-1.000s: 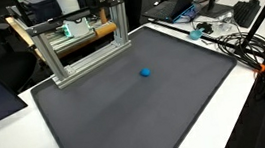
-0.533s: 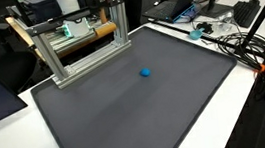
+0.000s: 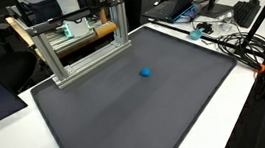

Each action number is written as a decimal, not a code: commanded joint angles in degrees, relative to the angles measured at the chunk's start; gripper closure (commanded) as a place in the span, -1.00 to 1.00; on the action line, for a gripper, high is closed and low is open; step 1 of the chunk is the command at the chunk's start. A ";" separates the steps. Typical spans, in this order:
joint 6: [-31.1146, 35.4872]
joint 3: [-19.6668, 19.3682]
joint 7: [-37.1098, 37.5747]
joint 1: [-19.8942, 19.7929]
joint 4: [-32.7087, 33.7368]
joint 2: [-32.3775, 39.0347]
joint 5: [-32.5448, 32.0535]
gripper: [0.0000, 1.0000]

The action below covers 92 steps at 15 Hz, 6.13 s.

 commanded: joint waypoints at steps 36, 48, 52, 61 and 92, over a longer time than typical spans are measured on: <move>10.46 5.55 14.33 4.76 -5.43 12.28 8.38 -1.00; 13.76 3.32 11.60 3.70 -8.05 14.04 8.29 -1.00; 13.95 3.03 10.75 3.51 -8.25 14.34 7.99 -1.00; 13.32 2.57 9.11 3.45 -8.12 15.09 7.80 0.05; 11.01 3.17 4.57 3.87 -7.38 15.67 6.83 -0.54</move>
